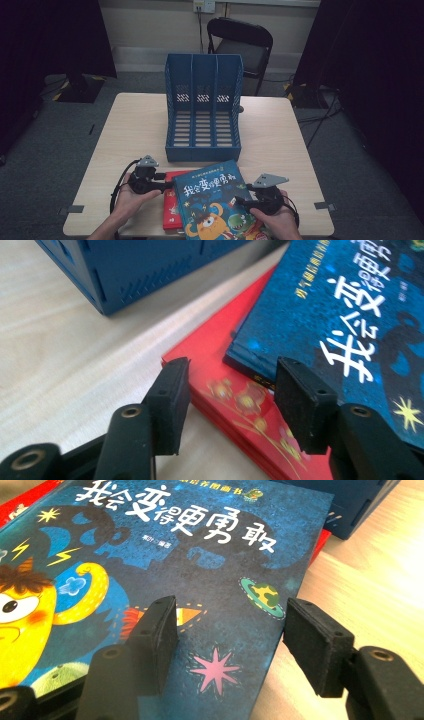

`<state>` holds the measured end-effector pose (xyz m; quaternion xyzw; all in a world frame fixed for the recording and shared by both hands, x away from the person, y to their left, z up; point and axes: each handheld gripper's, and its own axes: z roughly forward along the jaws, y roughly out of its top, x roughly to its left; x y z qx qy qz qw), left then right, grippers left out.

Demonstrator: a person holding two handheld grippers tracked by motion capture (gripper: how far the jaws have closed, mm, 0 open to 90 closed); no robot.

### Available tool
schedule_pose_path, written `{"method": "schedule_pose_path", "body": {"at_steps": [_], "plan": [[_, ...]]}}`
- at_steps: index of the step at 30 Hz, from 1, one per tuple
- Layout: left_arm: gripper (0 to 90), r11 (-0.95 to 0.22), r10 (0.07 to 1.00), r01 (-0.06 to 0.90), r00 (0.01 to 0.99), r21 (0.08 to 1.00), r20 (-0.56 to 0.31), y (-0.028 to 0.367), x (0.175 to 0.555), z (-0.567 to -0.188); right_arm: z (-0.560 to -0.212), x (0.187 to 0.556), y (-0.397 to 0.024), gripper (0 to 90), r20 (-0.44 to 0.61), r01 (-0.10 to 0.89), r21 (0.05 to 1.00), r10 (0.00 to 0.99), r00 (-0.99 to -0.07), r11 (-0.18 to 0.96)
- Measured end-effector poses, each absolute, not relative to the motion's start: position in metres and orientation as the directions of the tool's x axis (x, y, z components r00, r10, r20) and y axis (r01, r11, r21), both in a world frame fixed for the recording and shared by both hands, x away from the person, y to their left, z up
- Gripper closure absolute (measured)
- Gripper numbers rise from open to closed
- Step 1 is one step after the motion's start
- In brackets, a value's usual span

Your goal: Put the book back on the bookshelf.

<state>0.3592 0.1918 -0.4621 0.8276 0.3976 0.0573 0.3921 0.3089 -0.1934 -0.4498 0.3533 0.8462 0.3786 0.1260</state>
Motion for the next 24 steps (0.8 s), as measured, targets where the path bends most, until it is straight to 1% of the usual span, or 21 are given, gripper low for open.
{"method": "schedule_pose_path", "body": {"at_steps": [1,3,5,6,8,9,10,12,13,14,15,16,18,21,22,23,24], "plan": [[48.1,-0.376,0.703,0.613,0.677,0.695,-0.217,0.192,0.359,-0.462,-0.450,0.309,-0.193,39.0,0.054,0.502,0.730,0.693,-0.719,0.464],[50.3,-0.322,0.701,0.604,0.669,0.729,-0.245,0.193,0.352,-0.457,-0.451,0.306,-0.193,39.4,0.049,0.501,0.741,0.707,-0.706,0.448],[49.9,-0.308,0.690,0.591,0.678,0.746,-0.252,0.194,0.348,-0.453,-0.451,0.306,-0.193,39.3,0.050,0.502,0.740,0.707,-0.706,0.449],[49.6,-0.279,0.685,0.570,0.682,0.773,-0.256,0.194,0.338,-0.447,-0.451,0.307,-0.194,39.2,0.060,0.507,0.738,0.705,-0.707,0.446],[49.3,-0.281,0.677,0.573,0.687,0.770,-0.265,0.192,0.334,-0.447,-0.452,0.308,-0.195,39.2,0.067,0.508,0.740,0.704,-0.707,0.441],[49.3,-0.293,0.666,0.581,0.694,0.760,-0.274,0.190,0.331,-0.450,-0.452,0.308,-0.195,39.2,0.067,0.508,0.740,0.704,-0.707,0.441],[48.5,-0.313,0.649,0.611,0.697,0.728,-0.306,0.185,0.329,-0.458,-0.451,0.308,-0.195,39.2,0.066,0.509,0.739,0.704,-0.707,0.442],[48.4,-0.330,0.636,0.614,0.706,0.717,-0.311,0.181,0.327,-0.463,-0.451,0.308,-0.195,39.1,0.065,0.508,0.739,0.704,-0.707,0.442],[47.9,-0.330,0.636,0.614,0.706,0.717,-0.311,0.181,0.327,-0.463,-0.451,0.308,-0.195,39.1,0.065,0.508,0.739,0.704,-0.707,0.442],[45.6,-0.315,0.629,0.623,0.702,0.716,-0.334,0.178,0.327,-0.464,-0.452,0.308,-0.195,39.1,0.065,0.508,0.740,0.704,-0.707,0.441],[44.5,-0.315,0.629,0.623,0.702,0.716,-0.334,0.178,0.327,-0.464,-0.452,0.308,-0.195,39.1,0.065,0.508,0.740,0.704,-0.707,0.441],[42.9,-0.335,0.630,0.607,0.713,0.721,-0.307,0.173,0.325,-0.463,-0.451,0.308,-0.194,39.3,0.070,0.515,0.735,0.706,-0.705,0.441],[40.2,-0.350,0.630,0.597,0.720,0.721,-0.291,0.171,0.325,-0.463,-0.450,0.309,-0.194,39.2,0.064,0.517,0.729,0.707,-0.705,0.449],[40.2,-0.333,0.640,0.603,0.709,0.725,-0.296,0.169,0.330,-0.463,-0.450,0.309,-0.194,39.4,0.067,0.519,0.728,0.707,-0.704,0.448],[40.1,-0.333,0.654,0.596,0.704,0.730,-0.276,0.166,0.335,-0.463,-0.450,0.308,-0.194,40.2,0.072,0.526,0.725,0.710,-0.700,0.445],[39.4,-0.333,0.654,0.596,0.704,0.730,-0.276,0.166,0.335,-0.463,-0.450,0.308,-0.194,40.2,0.072,0.526,0.725,0.710,-0.700,0.445],[37.6,-0.345,0.661,0.585,0.707,0.734,-0.252,0.162,0.342,-0.463,-0.449,0.305,-0.193,40.9,0.074,0.531,0.721,0.713,-0.697,0.444]]}}
